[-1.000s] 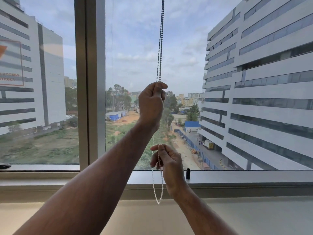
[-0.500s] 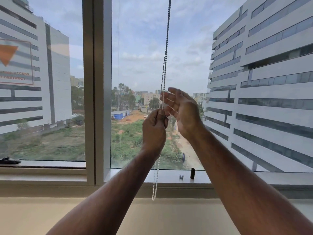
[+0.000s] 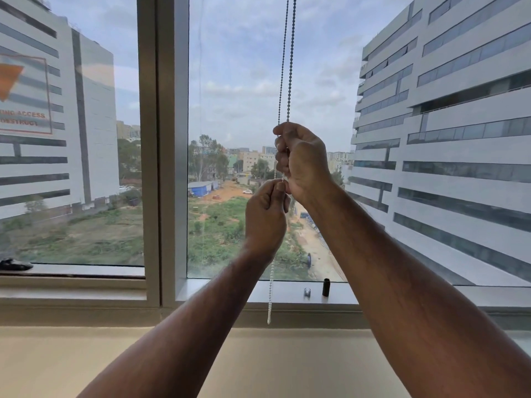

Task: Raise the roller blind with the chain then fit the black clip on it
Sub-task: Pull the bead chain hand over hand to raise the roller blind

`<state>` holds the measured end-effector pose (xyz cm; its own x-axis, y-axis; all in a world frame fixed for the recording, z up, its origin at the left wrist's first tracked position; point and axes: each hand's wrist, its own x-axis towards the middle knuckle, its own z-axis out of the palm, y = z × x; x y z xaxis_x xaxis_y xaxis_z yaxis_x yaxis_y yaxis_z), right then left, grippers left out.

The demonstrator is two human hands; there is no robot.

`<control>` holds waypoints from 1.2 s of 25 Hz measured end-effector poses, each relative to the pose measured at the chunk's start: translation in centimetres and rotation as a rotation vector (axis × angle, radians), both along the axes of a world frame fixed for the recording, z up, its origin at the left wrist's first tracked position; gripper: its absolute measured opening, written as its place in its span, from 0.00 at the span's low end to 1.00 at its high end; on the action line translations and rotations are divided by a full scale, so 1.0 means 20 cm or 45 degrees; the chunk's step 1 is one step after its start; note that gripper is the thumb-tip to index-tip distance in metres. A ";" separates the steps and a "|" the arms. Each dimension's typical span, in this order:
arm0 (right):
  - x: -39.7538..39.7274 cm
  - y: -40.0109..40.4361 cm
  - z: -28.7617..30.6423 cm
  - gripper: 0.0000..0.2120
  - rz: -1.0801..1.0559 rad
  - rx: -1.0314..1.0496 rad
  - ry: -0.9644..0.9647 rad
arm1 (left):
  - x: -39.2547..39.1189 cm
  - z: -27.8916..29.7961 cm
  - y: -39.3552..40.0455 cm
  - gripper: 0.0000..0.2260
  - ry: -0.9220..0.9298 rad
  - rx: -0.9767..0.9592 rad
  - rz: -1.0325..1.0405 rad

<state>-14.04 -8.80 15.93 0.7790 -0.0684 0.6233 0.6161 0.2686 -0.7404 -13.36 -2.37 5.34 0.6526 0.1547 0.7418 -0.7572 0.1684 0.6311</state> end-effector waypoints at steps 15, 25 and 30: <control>0.12 -0.06 -0.19 0.10 -0.241 -0.312 0.036 | 0.07 -0.01 0.05 0.14 0.272 0.092 -0.136; 0.18 -0.15 -0.51 0.12 -0.256 -0.410 0.187 | 0.21 -0.17 0.10 0.14 0.449 0.094 -0.186; 0.27 -0.25 -0.70 0.14 -0.238 -0.461 0.264 | 0.31 -0.30 0.09 0.15 0.491 0.153 -0.076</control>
<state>-8.67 -13.81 1.97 0.8848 -0.0260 0.4652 0.4583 -0.1316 -0.8790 -7.08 -0.64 -0.58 0.8916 0.0350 0.4515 -0.4524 0.1130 0.8846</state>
